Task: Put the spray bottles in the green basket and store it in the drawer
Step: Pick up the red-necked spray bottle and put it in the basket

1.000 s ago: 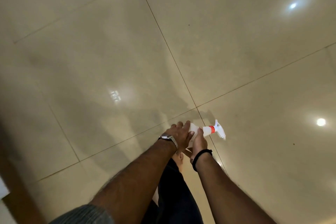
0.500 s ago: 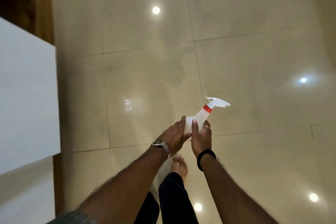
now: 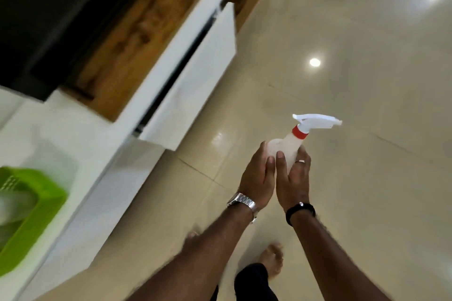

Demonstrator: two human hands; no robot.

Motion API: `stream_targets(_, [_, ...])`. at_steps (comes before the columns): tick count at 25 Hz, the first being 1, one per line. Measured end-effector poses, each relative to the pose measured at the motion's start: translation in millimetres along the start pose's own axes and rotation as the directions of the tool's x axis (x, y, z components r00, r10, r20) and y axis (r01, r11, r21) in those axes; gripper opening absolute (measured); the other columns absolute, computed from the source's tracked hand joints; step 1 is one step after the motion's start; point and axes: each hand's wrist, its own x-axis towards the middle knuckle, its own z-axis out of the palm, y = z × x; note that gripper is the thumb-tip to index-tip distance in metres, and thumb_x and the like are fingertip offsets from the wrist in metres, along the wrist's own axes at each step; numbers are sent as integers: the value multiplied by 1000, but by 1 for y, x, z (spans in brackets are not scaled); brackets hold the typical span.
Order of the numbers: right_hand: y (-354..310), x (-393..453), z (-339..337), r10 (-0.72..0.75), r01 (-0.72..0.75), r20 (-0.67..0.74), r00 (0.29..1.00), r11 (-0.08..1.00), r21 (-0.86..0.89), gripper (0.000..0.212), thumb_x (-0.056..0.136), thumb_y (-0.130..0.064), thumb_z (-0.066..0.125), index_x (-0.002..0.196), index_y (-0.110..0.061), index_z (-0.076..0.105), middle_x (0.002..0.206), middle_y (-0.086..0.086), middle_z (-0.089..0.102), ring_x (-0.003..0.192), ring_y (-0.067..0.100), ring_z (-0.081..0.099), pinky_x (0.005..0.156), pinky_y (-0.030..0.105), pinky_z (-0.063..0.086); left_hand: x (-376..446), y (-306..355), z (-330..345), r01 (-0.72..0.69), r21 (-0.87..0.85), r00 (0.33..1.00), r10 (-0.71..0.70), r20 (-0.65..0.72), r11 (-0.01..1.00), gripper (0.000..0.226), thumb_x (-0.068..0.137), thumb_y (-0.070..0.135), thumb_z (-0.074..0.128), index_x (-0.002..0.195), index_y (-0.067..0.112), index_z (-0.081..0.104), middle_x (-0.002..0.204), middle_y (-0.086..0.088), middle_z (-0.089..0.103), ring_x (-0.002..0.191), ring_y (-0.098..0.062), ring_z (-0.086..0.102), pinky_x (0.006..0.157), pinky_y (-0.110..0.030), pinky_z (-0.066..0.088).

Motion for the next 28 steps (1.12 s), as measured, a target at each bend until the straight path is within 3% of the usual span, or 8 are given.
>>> stream_targets(2, [-34, -6, 49, -95, 98, 91, 991, 995, -30, 62, 100, -47, 52, 151, -16, 37, 147, 1, 38, 104, -31, 45, 80, -8, 34, -3, -12, -53, 2, -73, 984, -15, -177, 997, 44, 104, 37, 34, 148, 29, 36, 143, 9, 57, 120, 11, 50, 89, 4, 30])
stream_targets(4, [-64, -18, 90, -177, 185, 167, 970, 982, -34, 63, 99, -50, 51, 151, -17, 37, 146, 2, 39, 107, -27, 46, 82, -7, 35, -11, -23, -102, -56, -109, 952, 20, -304, 992, 39, 105, 33, 35, 143, 40, 36, 137, 36, 49, 115, 32, 38, 92, 5, 28])
stream_targets(6, [-92, -39, 143, -258, 273, 270, 928, 962, -20, 62, 98, -50, 51, 150, -19, 37, 145, 1, 40, 112, -22, 48, 86, -5, 36, -25, -45, -160, -52, -121, 915, -1, -404, 991, 40, 106, 29, 35, 139, 51, 31, 129, 54, 39, 114, 35, 36, 94, 6, 29])
stream_targets(11, [-150, -120, 276, -393, 441, 526, 754, 897, 38, 63, 97, -52, 53, 151, -28, 32, 147, -6, 39, 123, 4, 52, 94, 4, 43, -82, -117, -289, 69, -215, 769, -189, -610, 974, 51, 105, 30, 34, 156, 23, 31, 157, 8, 42, 140, 7, 37, 113, -8, 28])
stream_targets(17, [-176, -221, 393, -453, 559, 726, 518, 821, 114, 64, 97, -47, 56, 150, -18, 36, 145, 1, 45, 127, -8, 43, 96, 2, 34, -165, -198, -393, 101, -276, 597, -280, -752, 956, 50, 107, 32, 32, 156, 23, 28, 158, 10, 38, 145, 0, 36, 117, -20, 33])
stream_targets(20, [-176, -258, 432, -435, 574, 813, 387, 804, 157, 66, 95, -49, 58, 152, -24, 34, 147, -1, 44, 133, 0, 43, 98, 4, 37, -202, -232, -418, 145, -278, 521, -312, -795, 950, 51, 106, 38, 30, 156, 34, 23, 158, 16, 33, 146, 0, 34, 116, -16, 32])
stream_targets(24, [-166, -287, 465, -438, 641, 861, 259, 745, 186, 66, 95, -48, 60, 151, -24, 35, 150, 1, 43, 138, 7, 43, 100, 10, 44, -237, -263, -433, 207, -335, 492, -394, -776, 919, 50, 105, 46, 29, 152, 51, 14, 159, 20, 30, 144, 5, 34, 112, -14, 36])
stream_targets(28, [-156, -284, 475, -500, 726, 815, 294, 671, 150, 64, 92, -41, 65, 145, -16, 40, 143, 9, 46, 127, -9, 42, 97, 0, 35, -253, -286, -434, 337, -264, 595, -422, -684, 904, 59, 105, 40, 35, 159, 22, 21, 164, 3, 30, 149, -3, 28, 116, -12, 22])
